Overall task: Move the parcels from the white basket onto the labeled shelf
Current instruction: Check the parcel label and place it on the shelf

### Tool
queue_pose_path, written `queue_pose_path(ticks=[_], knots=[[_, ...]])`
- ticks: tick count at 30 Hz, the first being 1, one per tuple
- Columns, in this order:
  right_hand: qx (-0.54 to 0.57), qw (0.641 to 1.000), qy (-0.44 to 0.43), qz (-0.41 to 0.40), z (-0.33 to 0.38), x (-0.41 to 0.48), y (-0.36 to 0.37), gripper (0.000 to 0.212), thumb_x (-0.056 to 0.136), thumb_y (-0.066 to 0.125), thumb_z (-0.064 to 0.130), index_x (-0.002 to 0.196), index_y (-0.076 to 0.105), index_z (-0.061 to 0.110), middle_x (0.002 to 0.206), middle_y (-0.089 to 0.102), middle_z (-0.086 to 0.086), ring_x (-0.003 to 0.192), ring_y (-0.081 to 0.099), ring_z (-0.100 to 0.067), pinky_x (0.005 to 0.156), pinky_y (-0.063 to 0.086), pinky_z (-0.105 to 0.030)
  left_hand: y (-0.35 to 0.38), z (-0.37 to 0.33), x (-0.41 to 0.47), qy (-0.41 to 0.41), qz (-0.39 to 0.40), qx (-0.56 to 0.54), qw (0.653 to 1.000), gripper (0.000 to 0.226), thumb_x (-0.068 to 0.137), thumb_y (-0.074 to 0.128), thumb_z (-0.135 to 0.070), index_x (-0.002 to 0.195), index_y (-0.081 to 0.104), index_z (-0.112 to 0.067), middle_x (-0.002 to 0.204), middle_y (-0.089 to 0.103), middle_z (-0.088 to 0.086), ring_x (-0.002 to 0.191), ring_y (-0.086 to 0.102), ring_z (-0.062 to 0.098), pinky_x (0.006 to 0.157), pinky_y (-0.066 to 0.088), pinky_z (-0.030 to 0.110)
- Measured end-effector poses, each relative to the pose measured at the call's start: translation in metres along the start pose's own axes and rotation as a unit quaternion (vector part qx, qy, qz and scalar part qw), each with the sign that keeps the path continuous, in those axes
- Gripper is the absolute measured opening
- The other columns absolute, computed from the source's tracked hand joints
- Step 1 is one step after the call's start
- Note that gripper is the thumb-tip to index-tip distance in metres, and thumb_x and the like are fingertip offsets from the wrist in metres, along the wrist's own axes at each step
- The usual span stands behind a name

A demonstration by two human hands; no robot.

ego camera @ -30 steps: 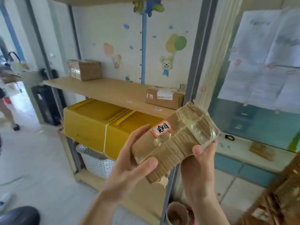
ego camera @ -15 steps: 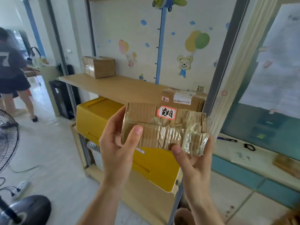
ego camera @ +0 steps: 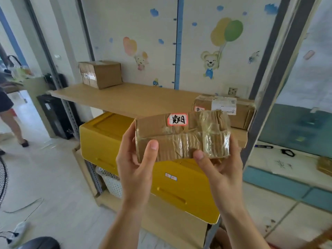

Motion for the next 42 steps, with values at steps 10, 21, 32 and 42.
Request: queue_pose_path(ticks=[10, 21, 32, 42], knots=[[-0.134, 0.98, -0.146, -0.022, 0.029, 0.036, 0.123, 0.062, 0.071, 0.086, 0.042, 0.12, 0.059, 0.016, 0.137, 0.057, -0.005, 0.144, 0.045, -0.024, 0.118, 0.038, -0.045, -0.035, 0.081, 0.059, -0.287, 0.234, -0.245, 0.896, 0.103, 0.059, 0.098, -0.028, 0.149, 0.048, -0.034, 0.134, 0.067, 0.019, 0.112, 0.072, 0.034, 0.076, 0.063, 0.044], [-0.428, 0.903, -0.048, 0.015, 0.001, 0.031, 0.104, 0.087, 0.058, 0.082, 0.055, 0.136, 0.045, 0.048, 0.142, 0.042, 0.024, 0.134, 0.043, 0.002, 0.105, 0.045, -0.024, -0.024, 0.107, 0.073, -0.321, 0.252, -0.376, 0.832, 0.094, 0.065, 0.092, -0.044, 0.146, 0.044, -0.039, 0.133, 0.065, 0.019, 0.114, 0.066, 0.035, 0.092, 0.054, 0.051], [-0.119, 0.989, -0.069, 0.045, -0.009, 0.043, 0.072, 0.089, 0.064, 0.079, -0.015, 0.141, 0.046, 0.016, 0.148, 0.054, -0.006, 0.138, 0.054, -0.024, 0.109, 0.049, -0.046, -0.03, 0.119, 0.099, -0.354, 0.177, -0.307, 0.866, 0.044, 0.085, 0.062, -0.034, 0.128, 0.061, -0.026, 0.113, 0.077, 0.006, 0.092, 0.075, 0.021, 0.063, 0.061, 0.033], [-0.026, 0.998, -0.025, 0.044, -0.018, 0.042, 0.057, 0.093, 0.073, 0.072, 0.025, 0.157, 0.031, 0.023, 0.152, 0.049, 0.001, 0.117, 0.06, -0.022, 0.086, 0.058, -0.039, -0.044, 0.114, 0.101, -0.34, 0.129, -0.274, 0.89, 0.012, 0.091, 0.056, -0.028, 0.095, 0.062, -0.019, 0.09, 0.077, 0.004, 0.072, 0.076, 0.014, 0.06, 0.056, 0.031]])
Point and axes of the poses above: each hand's wrist, its own x-axis towards the middle knuckle, its own y-axis out of the palm, z = x × y, the point moved 8 cm from there along x, towards the middle knuckle
